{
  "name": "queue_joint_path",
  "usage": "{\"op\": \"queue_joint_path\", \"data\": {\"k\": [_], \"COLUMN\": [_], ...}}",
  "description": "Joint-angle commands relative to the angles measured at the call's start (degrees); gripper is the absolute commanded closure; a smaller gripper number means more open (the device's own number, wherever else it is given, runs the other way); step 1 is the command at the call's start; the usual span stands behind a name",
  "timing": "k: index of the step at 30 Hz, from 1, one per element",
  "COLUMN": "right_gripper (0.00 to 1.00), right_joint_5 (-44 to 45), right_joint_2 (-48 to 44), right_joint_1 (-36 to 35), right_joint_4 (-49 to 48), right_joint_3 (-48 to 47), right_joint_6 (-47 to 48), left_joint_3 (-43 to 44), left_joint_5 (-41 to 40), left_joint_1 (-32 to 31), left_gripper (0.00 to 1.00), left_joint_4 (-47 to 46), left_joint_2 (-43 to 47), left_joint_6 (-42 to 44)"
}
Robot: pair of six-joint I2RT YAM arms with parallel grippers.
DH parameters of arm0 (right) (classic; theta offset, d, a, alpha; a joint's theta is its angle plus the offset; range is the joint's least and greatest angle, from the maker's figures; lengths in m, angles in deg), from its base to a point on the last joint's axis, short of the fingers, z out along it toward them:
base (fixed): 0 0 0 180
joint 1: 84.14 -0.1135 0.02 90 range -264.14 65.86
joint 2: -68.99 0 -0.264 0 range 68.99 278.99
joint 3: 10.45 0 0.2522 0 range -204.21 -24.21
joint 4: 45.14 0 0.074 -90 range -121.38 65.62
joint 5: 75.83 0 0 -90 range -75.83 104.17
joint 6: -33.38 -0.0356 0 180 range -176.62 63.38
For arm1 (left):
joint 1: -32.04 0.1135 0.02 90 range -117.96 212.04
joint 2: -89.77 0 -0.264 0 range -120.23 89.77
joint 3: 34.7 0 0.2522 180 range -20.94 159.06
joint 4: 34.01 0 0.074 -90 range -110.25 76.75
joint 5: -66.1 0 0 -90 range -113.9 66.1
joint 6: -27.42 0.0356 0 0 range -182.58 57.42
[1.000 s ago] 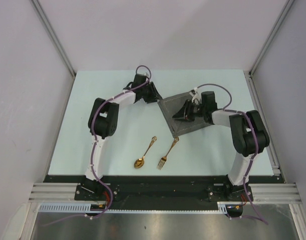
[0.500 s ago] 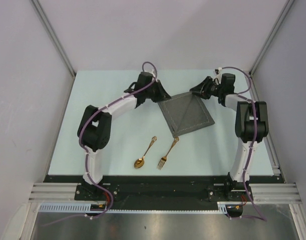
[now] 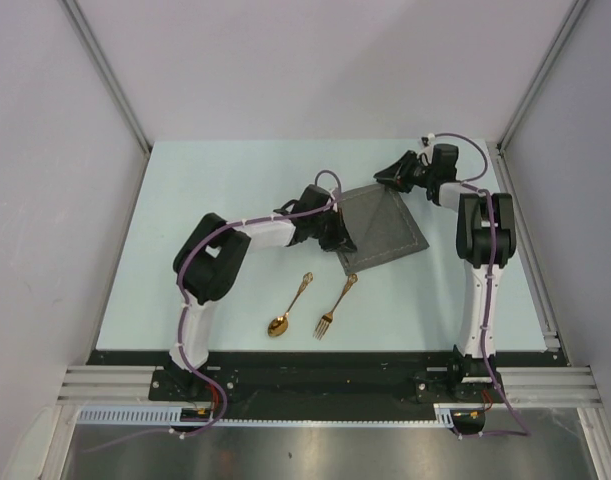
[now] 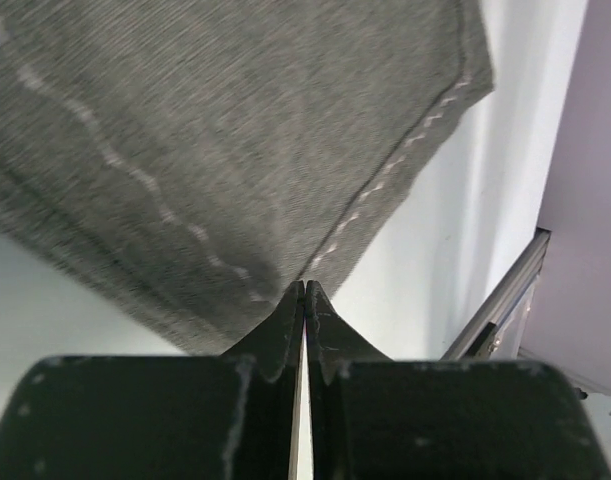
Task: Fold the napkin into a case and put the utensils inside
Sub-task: Flatten out the upper triangle-folded napkin at the center of the board, then pick up the upper triangle-folded napkin from the center of the board.
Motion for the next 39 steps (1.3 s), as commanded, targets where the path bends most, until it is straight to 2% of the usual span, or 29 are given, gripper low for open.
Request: {"op": "queue_joint_path", "data": {"k": [1, 12, 17, 20, 23, 26, 27, 28, 31, 32, 33, 34, 37, 39], "right_gripper": [0.71, 0.71, 0.71, 0.7, 0.66, 0.62, 0.61, 0.6, 0.53, 0.47, 0.45, 0.43, 0.38, 0.34], "right_joint_5": [-0.39, 1.28, 0.23, -0.56, -0.91, 0.48, 1.1, 1.89, 8.29, 13.27, 15.15, 16.3, 20.78, 24.56], "right_joint_2": [3.81, 17.87, 19.38, 16.49, 11.66, 5.61, 3.84, 2.17, -5.13, -7.06, -10.12, -11.89, -17.87, -22.69], "right_joint_1": [-0.19, 1.48, 1.92, 1.92, 2.01, 2.71, 2.8, 3.06, 4.12, 4.03, 3.86, 3.68, 2.37, 1.49], "right_joint_4": [-2.18, 0.55, 0.2, 0.28, 4.75, 12.22, 17.28, 19.51, 30.13, 33.3, 38.03, 39.55, 44.48, 46.07], "right_joint_3": [-3.88, -18.65, -22.43, -22.52, -22.61, -21.91, -21.12, -20.59, -18.13, -17.78, -17.34, -15.51, -10.77, -7.33], "right_joint_6": [-0.89, -2.91, -5.37, -7.04, -5.47, -0.55, 0.94, 4.61, 12.36, 17.95, 20.01, 21.68, 26.79, 28.46], "left_joint_3": [-3.31, -6.14, -6.05, -5.17, -4.38, -3.59, -3.15, -2.71, -0.25, 0.54, 2.02, 2.99, 9.32, 15.79], "left_joint_5": [0.78, -0.45, -0.1, 0.78, 1.75, 2.01, 2.19, 2.45, 1.58, 1.31, 1.05, 0.44, -4.21, -10.89], "left_joint_1": [0.41, 0.32, 0.14, 0.06, 0.23, 1.54, 1.99, 2.6, 5.23, 6.9, 7.78, 8.49, 10.69, 10.95], "left_gripper": [0.97, 1.0, 1.0, 0.99, 0.92, 0.75, 0.66, 0.62, 0.54, 0.52, 0.43, 0.39, 0.34, 0.31], "left_joint_4": [-2.5, -1.97, -2.06, -1.98, -2.06, -2.5, -2.5, -2.5, -1.54, -1.19, -0.66, 1.0, 6.01, 13.21], "left_joint_2": [0.43, -0.36, -0.28, 1.3, 4.28, 7.97, 8.77, 9.3, 10.27, 10.18, 9.48, 8.96, 6.06, 3.08], "left_joint_6": [0.67, 1.9, 1.55, 1.55, 1.64, 1.37, 1.28, 1.02, 2.16, 2.51, 2.86, 3.82, 7.41, 9.88]}}
